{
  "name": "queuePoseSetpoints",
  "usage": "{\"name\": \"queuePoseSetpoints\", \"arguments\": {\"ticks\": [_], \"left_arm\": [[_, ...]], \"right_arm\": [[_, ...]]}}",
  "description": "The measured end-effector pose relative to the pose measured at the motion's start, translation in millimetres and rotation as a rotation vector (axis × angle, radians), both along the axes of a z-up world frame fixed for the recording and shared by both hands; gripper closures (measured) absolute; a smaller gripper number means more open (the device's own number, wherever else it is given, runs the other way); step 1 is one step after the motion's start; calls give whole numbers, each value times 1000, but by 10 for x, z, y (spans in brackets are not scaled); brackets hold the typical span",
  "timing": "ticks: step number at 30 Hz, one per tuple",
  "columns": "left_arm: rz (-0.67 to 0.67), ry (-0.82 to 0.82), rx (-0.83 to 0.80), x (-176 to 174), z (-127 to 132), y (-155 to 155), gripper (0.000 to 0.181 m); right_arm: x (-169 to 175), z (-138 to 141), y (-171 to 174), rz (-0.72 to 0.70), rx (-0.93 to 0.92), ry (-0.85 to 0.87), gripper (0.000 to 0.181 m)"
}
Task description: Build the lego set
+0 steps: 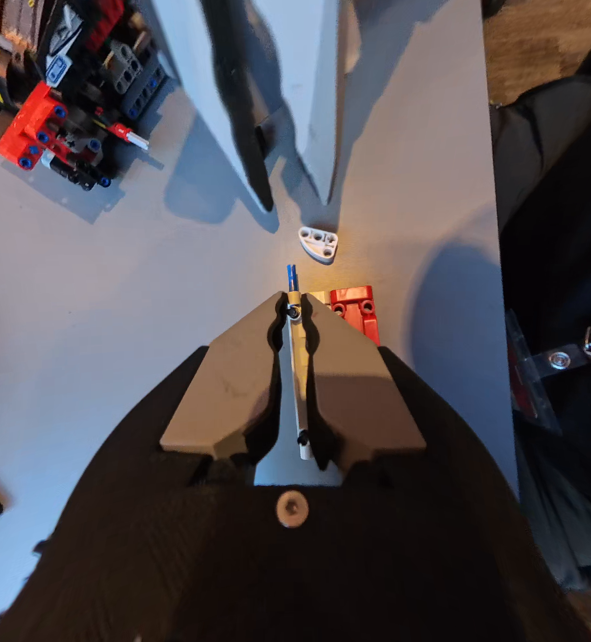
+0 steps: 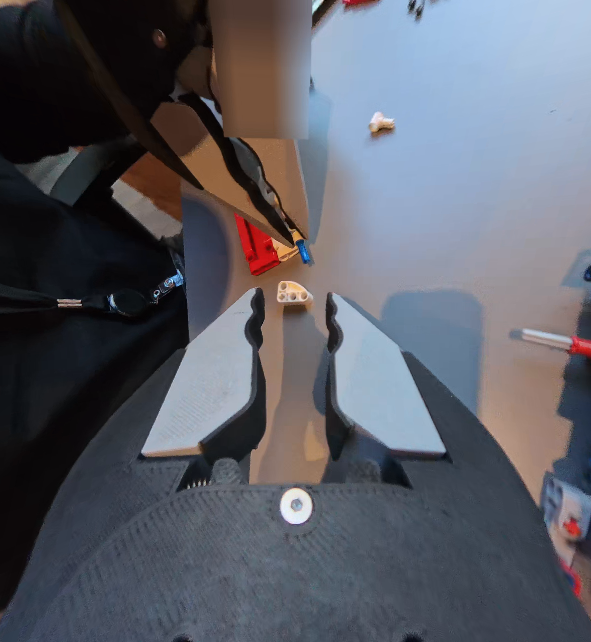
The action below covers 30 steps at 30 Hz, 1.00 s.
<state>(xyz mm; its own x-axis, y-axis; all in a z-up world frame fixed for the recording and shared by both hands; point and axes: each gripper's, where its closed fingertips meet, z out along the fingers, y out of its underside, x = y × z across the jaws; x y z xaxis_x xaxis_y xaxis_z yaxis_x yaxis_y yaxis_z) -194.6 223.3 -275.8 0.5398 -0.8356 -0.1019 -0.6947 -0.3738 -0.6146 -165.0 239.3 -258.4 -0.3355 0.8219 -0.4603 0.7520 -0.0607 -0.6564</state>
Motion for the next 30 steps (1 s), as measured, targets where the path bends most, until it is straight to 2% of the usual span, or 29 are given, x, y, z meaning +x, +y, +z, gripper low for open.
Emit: {"name": "queuePoseSetpoints", "arguments": {"ticks": [4, 6, 9, 12, 14, 16, 17, 19, 20, 23, 25, 30], "left_arm": [[122, -80, -37, -41, -4, 10, 176], [220, -118, -58, -116, -9, 52, 176], [342, -227, -130, -165, -17, 80, 176], [400, -345, -260, -118, -39, 31, 176], [419, -389, -322, -109, -43, 7, 177], [432, -410, -362, -116, -40, -2, 177], [433, -412, -368, -119, -40, -1, 177], [435, -403, -365, -115, -42, 4, 177], [437, -392, -355, -112, -44, 8, 177], [458, -352, -310, -163, -31, 28, 175], [487, -364, -269, -219, 77, 47, 173], [653, -348, -46, -685, 666, -58, 154]], "right_arm": [[21, 55, -12, -118, 90, 96, 141], [-37, 87, -125, -152, 143, 162, 138], [-118, 19, -276, -170, 318, 231, 133], [-175, -92, -338, -90, 642, 291, 127], [-219, -124, -370, 32, 890, 326, 140], [-290, -132, -438, 169, 1087, 367, 147], [-337, -125, -466, 219, 1171, 391, 149], [-412, -170, -489, 308, 1304, 406, 170], [-446, -188, -488, 328, 1356, 416, 171], [-498, -143, -478, 258, 1387, 459, 175], [-479, -91, -459, 182, 1368, 479, 175], [-373, 168, -301, -4, 1428, 552, 176]]}}
